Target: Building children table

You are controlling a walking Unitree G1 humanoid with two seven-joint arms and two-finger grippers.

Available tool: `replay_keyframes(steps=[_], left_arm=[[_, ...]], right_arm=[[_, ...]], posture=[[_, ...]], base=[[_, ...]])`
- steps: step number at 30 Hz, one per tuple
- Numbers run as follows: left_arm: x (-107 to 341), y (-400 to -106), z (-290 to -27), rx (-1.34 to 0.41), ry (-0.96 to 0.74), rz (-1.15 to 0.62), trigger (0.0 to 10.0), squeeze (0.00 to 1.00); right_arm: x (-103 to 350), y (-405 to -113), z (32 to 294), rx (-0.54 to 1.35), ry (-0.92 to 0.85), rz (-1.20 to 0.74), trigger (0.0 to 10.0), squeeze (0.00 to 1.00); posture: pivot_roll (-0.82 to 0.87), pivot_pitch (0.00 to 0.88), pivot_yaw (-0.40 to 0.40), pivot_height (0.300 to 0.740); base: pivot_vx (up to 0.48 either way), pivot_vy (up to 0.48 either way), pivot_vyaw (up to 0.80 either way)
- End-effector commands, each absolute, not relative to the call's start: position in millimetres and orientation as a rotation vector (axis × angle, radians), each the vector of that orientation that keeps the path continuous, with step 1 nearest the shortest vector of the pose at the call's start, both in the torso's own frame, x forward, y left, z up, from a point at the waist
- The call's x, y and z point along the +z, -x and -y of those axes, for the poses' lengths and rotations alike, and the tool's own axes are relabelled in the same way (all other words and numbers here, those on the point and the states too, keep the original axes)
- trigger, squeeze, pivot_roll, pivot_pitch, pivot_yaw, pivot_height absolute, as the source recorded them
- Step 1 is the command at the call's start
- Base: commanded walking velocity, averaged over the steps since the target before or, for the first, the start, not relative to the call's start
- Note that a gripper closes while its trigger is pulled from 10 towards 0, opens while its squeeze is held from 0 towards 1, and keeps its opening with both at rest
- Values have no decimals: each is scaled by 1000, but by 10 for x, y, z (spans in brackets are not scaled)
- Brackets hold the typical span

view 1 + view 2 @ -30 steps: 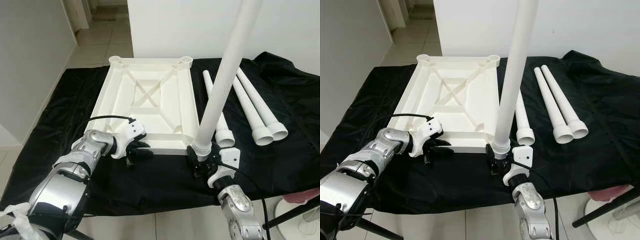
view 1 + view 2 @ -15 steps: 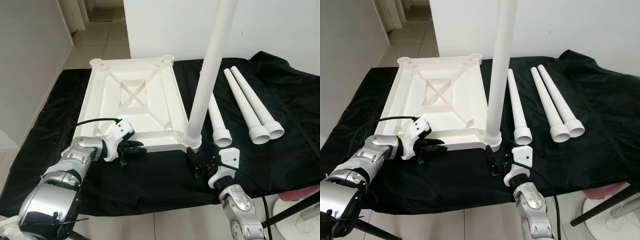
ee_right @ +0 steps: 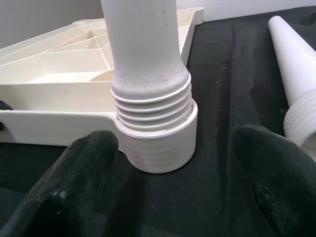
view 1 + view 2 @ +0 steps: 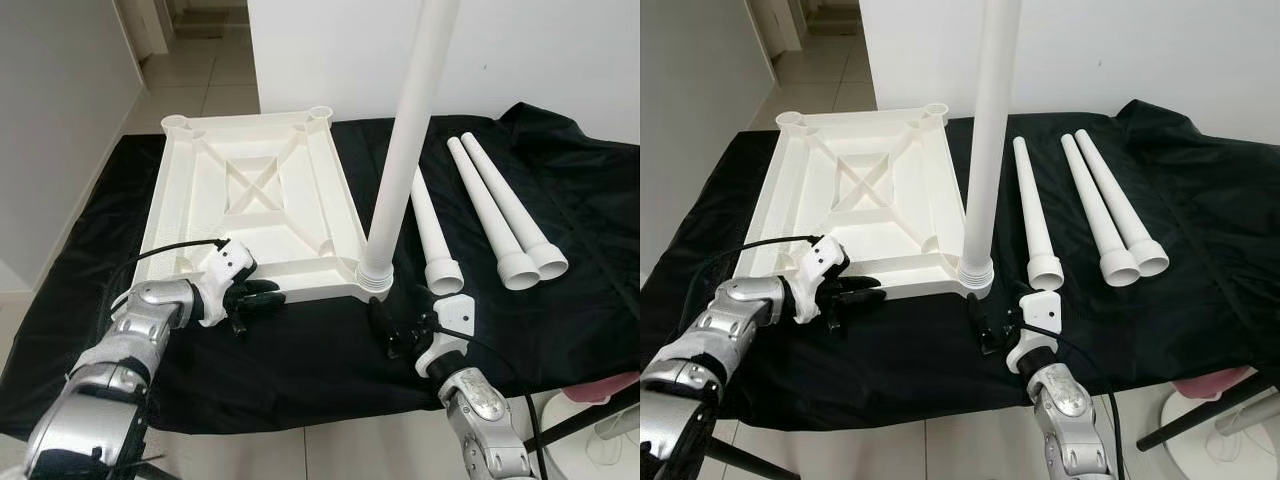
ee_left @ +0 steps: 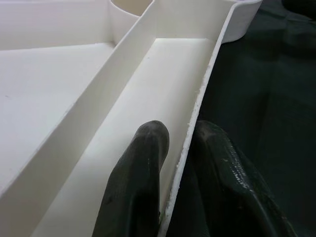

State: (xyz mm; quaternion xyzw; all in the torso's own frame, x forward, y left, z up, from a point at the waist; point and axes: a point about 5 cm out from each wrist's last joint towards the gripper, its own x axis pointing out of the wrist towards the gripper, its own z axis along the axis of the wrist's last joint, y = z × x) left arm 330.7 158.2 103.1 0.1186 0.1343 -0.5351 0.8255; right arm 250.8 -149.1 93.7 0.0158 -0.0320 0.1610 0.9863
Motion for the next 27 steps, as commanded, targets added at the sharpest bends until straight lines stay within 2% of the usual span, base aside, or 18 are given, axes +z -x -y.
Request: replay_keyframes(steps=[1,5,6,7,8,12,13,27], left_arm=[[795,-3202,-1609,-1068,-208,-371,10000,0],[779,-3158,-1555,-1101,-182,-377,10000,0],[777,-3149,-1542,-1107,-161,-384,10000,137],[777,-3149,-1542,-1107,-161,-384,10000,137],[801,-3148,-1523,-1118,-148,-374,10000,1000],[873,-3157,-1479,-1117,-171,-328,10000,1000],[913,-3158,-1454,-1112,-180,-304,10000,0],[1095,-3107,-1394,-1026,-214,-179,10000,0]], right_arm=[[890,-2502,1490,330,-30,37,10000,0],[881,-2498,1489,334,-30,34,10000,0],[879,-2497,1490,335,-30,33,10000,0],[879,-2497,1490,335,-30,33,10000,0],[880,-2500,1491,338,-28,33,10000,0],[909,-2509,1506,341,-27,49,10000,0],[930,-2508,1515,343,-28,61,10000,0],[1003,-2495,1565,327,-43,100,10000,0]], posture=[[-70,0,13,740],[-66,0,11,740],[-65,0,11,740],[-65,0,11,740],[-63,0,7,740],[-62,0,7,740],[-61,0,6,740],[-52,0,-1,740]], base=[[0,0,0],[0,0,0],[0,0,0],[0,0,0],[0,0,0],[0,0,0],[0,0,0],[0,0,0]])
